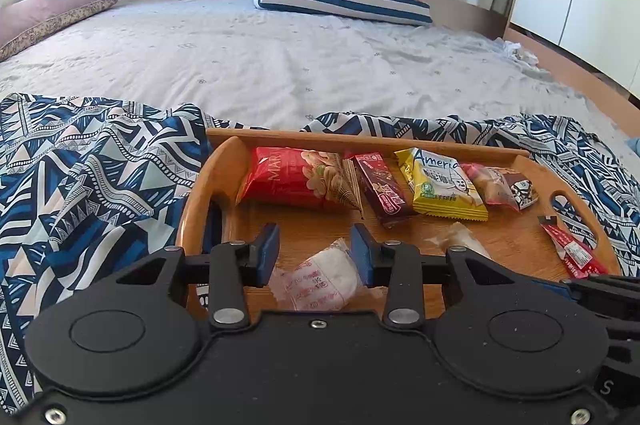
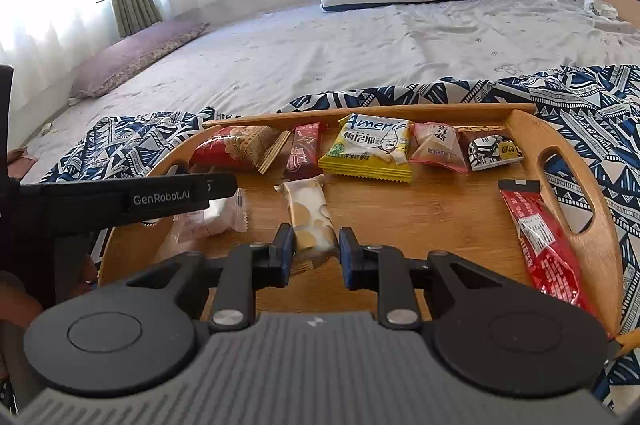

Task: Organize snacks
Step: 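Open the left tool to drop the white pack into the tray, then open the right tool to drop the cream biscuit pack into the tray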

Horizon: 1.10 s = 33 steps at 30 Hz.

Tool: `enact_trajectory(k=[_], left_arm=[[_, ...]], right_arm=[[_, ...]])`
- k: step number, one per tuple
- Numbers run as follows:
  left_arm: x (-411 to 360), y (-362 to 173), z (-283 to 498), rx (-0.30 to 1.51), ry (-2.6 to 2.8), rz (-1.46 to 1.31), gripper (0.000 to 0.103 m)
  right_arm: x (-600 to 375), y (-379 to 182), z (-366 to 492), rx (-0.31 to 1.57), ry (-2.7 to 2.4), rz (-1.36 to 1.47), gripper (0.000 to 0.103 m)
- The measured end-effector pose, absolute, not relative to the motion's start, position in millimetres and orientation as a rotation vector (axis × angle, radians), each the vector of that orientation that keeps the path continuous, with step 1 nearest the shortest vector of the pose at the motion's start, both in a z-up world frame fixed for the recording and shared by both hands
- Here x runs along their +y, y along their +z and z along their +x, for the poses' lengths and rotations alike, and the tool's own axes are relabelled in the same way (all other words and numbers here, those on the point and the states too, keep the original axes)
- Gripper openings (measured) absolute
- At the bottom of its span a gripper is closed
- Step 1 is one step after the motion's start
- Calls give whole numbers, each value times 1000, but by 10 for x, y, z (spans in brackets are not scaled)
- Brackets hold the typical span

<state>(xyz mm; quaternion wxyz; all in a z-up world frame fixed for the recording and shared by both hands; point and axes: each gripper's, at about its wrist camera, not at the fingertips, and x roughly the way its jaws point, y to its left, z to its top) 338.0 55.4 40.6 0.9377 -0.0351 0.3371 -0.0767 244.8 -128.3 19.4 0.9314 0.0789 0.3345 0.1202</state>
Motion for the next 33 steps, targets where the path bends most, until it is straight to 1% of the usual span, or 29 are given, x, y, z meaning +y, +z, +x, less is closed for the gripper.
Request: enact_trajectory(k=[6, 10, 15, 17, 21, 28, 30, 33], left_arm=[[628, 494, 3250, 659, -136, -98, 37], [706, 579, 3055, 630, -99, -103, 48], [791, 628, 2911, 629, -109, -124, 49], [799, 647, 2870, 624, -108, -116, 52], [807, 675, 2776, 609, -113, -104, 55], [886, 725, 2683, 596, -109, -129, 55], [896, 748, 2660, 596, -108, -123, 55], [901, 807, 2614, 585, -114, -106, 60]], right_arm=[[-1267, 187, 2458, 700, 268, 153, 28], [-1194, 165, 2529, 719, 285, 183, 28], [-1041, 149, 2605, 730, 275, 169, 28], [-973, 139, 2641, 737, 273, 146, 28], [-867, 140, 2694, 737, 282, 119, 29], [-768, 144, 2781, 740, 272, 55, 29], [-763, 146, 2802, 741, 264, 41, 30], [-774, 152, 2797, 741, 254, 19, 31]])
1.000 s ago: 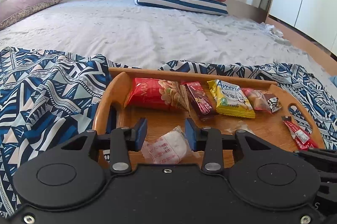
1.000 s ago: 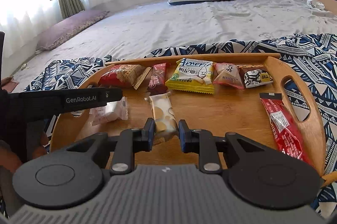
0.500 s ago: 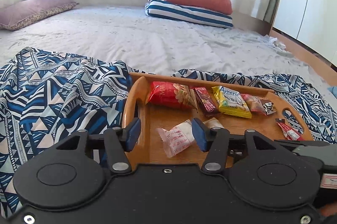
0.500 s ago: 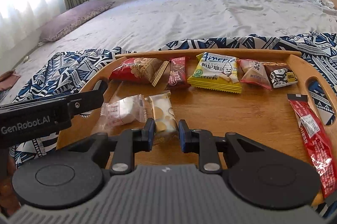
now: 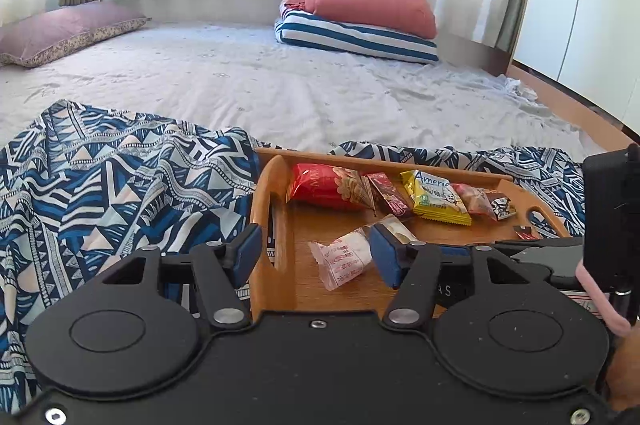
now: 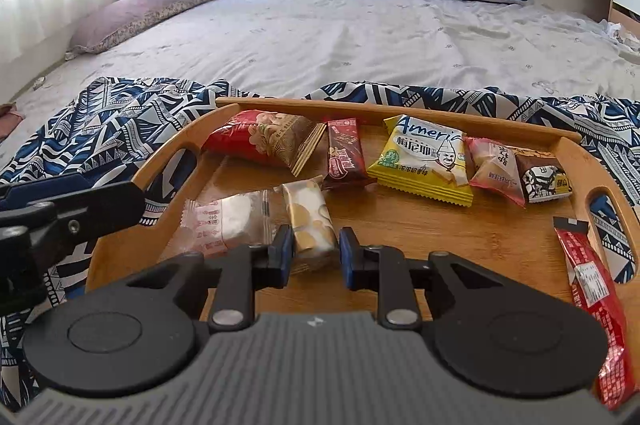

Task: Organize snacks
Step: 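Open the right tool to drop the cream biscuit pack into the tray, then move both tools back toward the snack pile beside the tray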

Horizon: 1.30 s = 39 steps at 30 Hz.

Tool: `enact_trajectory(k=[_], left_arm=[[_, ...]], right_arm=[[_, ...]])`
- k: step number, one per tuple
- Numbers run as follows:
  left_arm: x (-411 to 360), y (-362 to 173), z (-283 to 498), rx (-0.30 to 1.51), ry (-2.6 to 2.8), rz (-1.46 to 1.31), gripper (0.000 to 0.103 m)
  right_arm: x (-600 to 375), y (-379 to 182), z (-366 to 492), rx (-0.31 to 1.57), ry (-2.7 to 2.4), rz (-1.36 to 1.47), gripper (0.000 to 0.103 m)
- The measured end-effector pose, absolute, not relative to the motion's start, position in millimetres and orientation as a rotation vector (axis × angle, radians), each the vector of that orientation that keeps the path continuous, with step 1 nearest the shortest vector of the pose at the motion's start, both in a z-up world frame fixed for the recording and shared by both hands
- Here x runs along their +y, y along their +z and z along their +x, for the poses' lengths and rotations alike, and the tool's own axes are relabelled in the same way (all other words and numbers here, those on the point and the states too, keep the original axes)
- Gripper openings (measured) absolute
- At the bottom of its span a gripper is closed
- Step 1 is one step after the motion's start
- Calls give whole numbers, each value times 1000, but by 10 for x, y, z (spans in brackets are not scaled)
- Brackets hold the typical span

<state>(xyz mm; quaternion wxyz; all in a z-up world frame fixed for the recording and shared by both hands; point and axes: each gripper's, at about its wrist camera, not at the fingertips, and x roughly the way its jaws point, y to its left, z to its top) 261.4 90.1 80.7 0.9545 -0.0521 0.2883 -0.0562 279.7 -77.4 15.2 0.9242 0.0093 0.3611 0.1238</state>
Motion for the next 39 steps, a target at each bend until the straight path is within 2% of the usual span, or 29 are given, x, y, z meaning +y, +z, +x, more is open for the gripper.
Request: enact_trajectory(k=[5, 7, 13, 14, 16, 17, 20, 22, 28, 39], left_arm=[[902, 873, 2562, 573, -103, -88, 62], [904, 879, 2536, 575, -108, -95, 62], [886, 938, 2448, 565, -105, -69, 62], [897, 952, 2436, 561, -101, -74, 62], [939, 978, 2406, 554, -96, -98, 62], [955, 989, 2389, 552, -95, -106, 62], [983, 1027, 2323, 549, -89, -97, 62], [977, 1040, 2270, 550, -92, -78, 63], [955, 1040, 2132, 563, -97, -68, 69], [794, 939, 1893, 600, -97, -57, 78]], right_arm=[[-794, 158, 2776, 745, 251, -4, 33], [-788, 167, 2772, 744, 257, -5, 51], [-824, 249, 2723, 714, 260, -16, 53], [-843, 269, 2712, 710, 259, -11, 55], [-896, 319, 2682, 696, 259, 4, 70], [-927, 348, 2663, 687, 262, 11, 72], [-1015, 436, 2588, 667, 273, 14, 75], [-1084, 492, 2522, 653, 272, 13, 80], [-1317, 607, 2282, 624, 273, 55, 86], [-1576, 611, 1868, 613, 255, 82, 93]])
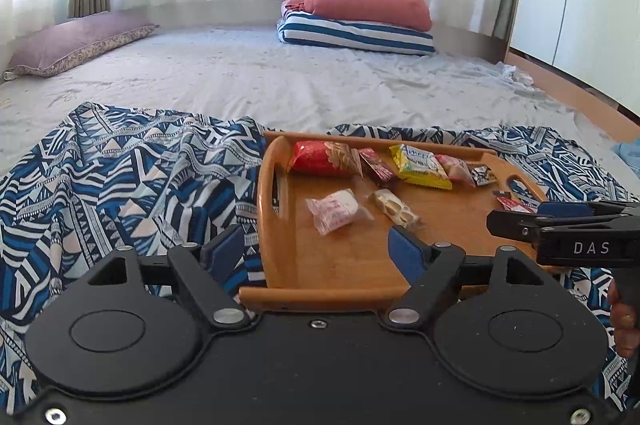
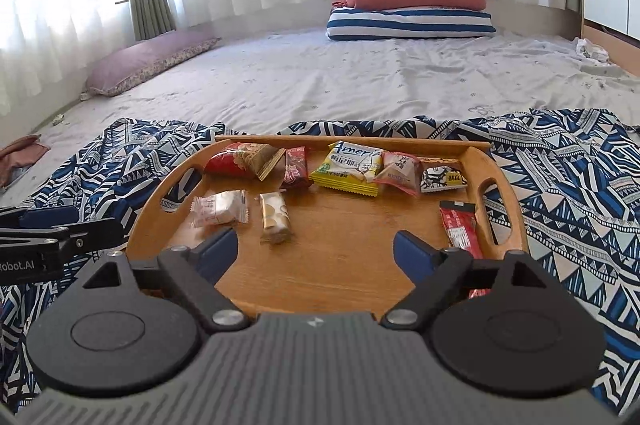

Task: Organize snacks
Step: 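Move both tools back toward the snack pile beside the tray, then grasp a red Biscoff pack with the left tool while the right tool grasps another Biscoff pack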

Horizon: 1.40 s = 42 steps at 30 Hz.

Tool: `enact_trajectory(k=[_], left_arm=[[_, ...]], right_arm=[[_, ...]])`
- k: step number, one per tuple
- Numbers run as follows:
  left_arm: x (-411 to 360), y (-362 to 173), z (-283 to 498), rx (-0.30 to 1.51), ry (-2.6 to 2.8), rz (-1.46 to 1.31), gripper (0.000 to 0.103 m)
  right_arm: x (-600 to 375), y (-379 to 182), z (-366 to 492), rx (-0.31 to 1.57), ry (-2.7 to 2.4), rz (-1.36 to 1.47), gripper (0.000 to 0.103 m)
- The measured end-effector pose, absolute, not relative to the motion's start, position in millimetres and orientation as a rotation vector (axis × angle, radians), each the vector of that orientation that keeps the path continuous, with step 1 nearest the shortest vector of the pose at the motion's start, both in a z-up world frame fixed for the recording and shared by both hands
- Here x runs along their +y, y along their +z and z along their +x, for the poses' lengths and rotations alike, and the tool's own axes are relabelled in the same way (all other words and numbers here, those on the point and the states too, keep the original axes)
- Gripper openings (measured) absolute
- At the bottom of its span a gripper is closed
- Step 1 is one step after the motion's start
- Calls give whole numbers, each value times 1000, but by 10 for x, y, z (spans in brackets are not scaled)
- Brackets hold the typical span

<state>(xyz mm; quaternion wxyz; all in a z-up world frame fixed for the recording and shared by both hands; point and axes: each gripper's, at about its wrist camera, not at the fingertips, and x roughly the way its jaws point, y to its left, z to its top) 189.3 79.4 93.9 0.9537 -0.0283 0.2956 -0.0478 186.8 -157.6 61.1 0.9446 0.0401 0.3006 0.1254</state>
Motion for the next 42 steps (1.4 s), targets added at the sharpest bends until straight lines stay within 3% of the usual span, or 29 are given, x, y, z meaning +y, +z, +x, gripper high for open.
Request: enact_trajectory(k=[14, 30, 35, 42], left_arm=[[590, 550, 1724, 703, -144, -85, 84], [458, 223, 1895, 762, -103, -29, 85], [399, 192, 1913, 754, -95, 10, 87], [415, 175, 1911, 748, -100, 3, 87]], right_arm=[[-1817, 355, 1293, 656, 219, 201, 96], [-1494, -18, 1131, 717, 162, 19, 95], [-1406, -67, 1126, 712, 145, -25, 88], [-1418, -71, 1116, 696, 133, -10, 68]])
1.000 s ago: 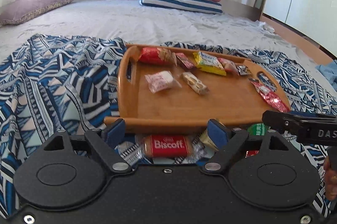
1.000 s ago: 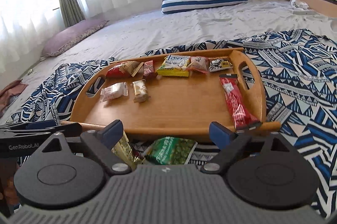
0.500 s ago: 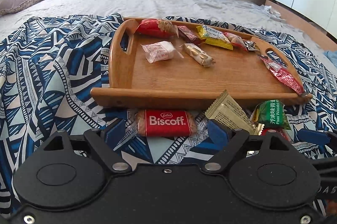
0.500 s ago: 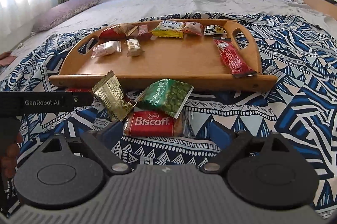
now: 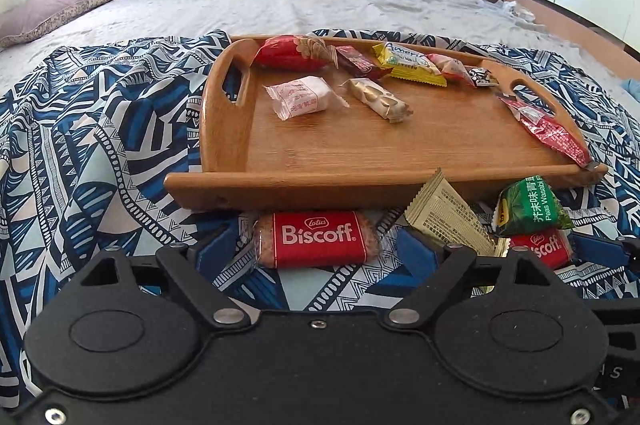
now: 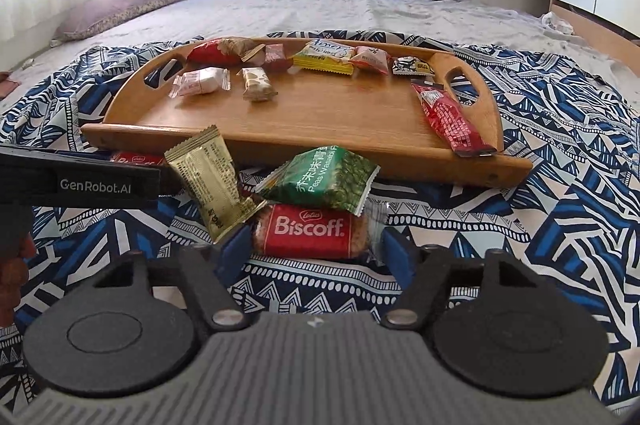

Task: Organize snacks
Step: 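Grasp a red Biscoff pack with the left tool while the right tool grasps another Biscoff pack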

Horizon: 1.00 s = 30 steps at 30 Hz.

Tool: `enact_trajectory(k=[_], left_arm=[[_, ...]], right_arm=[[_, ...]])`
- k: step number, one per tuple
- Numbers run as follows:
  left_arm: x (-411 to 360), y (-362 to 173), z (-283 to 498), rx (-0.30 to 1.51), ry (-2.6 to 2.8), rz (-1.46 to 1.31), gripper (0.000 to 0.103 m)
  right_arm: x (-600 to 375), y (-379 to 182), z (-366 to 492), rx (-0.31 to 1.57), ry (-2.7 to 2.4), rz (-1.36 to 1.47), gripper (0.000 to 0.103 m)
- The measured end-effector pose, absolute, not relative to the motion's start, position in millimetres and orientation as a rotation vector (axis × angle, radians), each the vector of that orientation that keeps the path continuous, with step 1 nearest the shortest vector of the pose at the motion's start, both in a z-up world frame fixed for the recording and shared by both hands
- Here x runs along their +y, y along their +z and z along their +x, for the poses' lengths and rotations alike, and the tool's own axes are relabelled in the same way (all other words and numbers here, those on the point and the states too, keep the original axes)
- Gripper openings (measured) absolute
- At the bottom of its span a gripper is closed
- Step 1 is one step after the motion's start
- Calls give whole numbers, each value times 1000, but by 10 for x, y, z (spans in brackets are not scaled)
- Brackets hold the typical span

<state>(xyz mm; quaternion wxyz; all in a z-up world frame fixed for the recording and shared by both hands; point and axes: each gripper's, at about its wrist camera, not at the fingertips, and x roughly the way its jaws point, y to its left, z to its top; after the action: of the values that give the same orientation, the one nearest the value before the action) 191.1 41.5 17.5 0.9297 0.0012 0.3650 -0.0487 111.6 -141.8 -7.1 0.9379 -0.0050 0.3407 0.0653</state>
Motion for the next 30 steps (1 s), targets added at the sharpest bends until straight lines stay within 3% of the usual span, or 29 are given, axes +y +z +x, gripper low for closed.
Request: enact_trajectory(k=[3, 6, 8, 13, 30], left_arm=[[407, 168, 1899, 742, -99, 13, 86], [408, 167, 1886, 734, -101, 16, 80], [435, 169, 1877, 729, -118, -2, 70], [488, 164, 1854, 717, -134, -20, 65], [405, 380, 1581, 668, -184, -9, 62]], right_arm=[[-1429, -67, 1095, 690, 131, -12, 65], [-1445, -64, 1071, 688, 132, -8, 65], [-1450, -61, 1050, 687, 129, -9, 65], [-1454, -54, 978, 683, 128, -22, 65], [-1583, 191, 678, 628, 138, -7, 64]])
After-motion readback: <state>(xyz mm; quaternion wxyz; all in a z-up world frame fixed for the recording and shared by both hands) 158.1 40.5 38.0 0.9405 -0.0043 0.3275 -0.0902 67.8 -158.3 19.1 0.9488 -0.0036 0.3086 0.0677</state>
